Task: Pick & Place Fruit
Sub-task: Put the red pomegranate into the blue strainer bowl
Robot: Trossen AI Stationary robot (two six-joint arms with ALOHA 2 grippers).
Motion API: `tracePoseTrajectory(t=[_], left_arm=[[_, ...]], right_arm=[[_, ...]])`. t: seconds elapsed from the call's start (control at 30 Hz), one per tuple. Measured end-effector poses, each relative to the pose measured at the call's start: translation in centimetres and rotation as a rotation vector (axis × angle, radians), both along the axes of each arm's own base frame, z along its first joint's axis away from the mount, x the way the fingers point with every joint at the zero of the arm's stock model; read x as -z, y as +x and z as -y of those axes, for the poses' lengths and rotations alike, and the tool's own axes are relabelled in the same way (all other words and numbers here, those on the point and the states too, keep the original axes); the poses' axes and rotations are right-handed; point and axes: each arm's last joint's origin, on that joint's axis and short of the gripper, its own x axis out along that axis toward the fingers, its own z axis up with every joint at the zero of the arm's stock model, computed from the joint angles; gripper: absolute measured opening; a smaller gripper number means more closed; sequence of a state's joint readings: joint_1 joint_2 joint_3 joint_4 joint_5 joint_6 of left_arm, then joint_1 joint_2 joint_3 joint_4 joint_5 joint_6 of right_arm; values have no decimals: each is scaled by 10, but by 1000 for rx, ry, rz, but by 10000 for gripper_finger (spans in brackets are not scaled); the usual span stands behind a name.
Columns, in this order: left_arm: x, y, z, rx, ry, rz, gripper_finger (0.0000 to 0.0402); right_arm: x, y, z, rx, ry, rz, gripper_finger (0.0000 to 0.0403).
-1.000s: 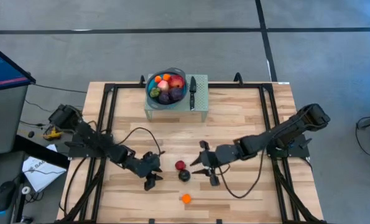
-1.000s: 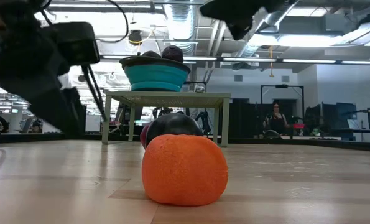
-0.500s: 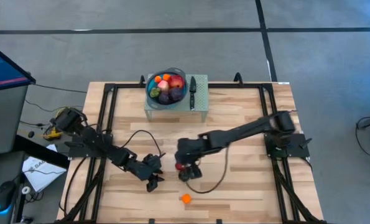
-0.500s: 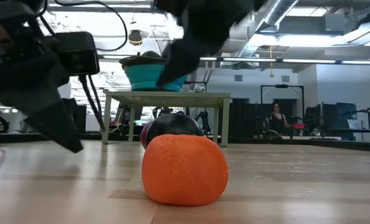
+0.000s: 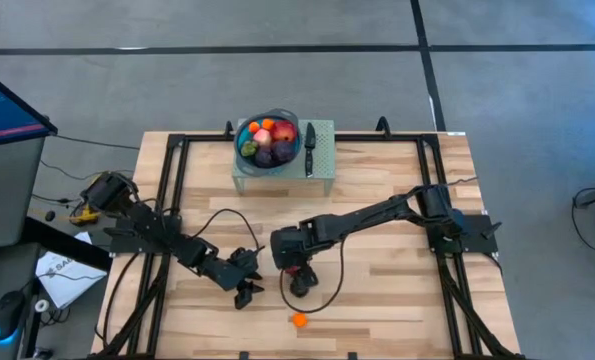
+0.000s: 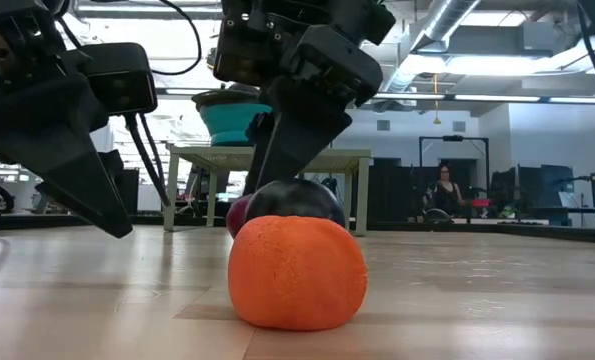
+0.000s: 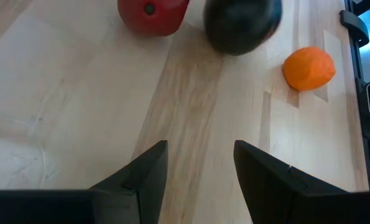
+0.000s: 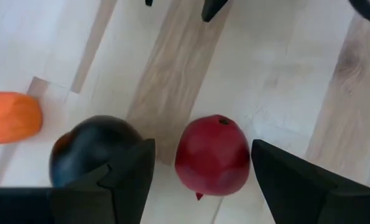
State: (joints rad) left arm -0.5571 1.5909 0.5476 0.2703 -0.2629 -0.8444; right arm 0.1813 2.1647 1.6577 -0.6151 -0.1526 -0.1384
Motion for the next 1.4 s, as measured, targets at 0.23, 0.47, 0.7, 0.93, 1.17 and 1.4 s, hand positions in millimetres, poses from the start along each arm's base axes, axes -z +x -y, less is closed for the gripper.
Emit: tracePoseTrajectory(t=[0.23, 0.47, 0.7, 0.93, 1.17, 1.4], left_arm=[[0, 0, 0, 1, -1, 2, 176], [-1, 1, 0, 1, -5, 7, 176], [-1, 1, 0, 1, -8, 9, 176], [-1, 1, 0, 1, -8, 11, 176], [-1, 1, 1, 24, 9, 17, 176], [-37, -4, 1, 129, 42, 164, 176]], right_arm=[[0, 2, 7, 29, 7, 2, 260], [7, 5, 4, 29, 18, 6, 260], [21, 7, 0, 14, 10, -17, 260], [21, 6, 2, 12, 3, -18, 234], [13, 2, 6, 11, -4, -35, 147], [-20, -12, 19, -4, 145, 105, 168]])
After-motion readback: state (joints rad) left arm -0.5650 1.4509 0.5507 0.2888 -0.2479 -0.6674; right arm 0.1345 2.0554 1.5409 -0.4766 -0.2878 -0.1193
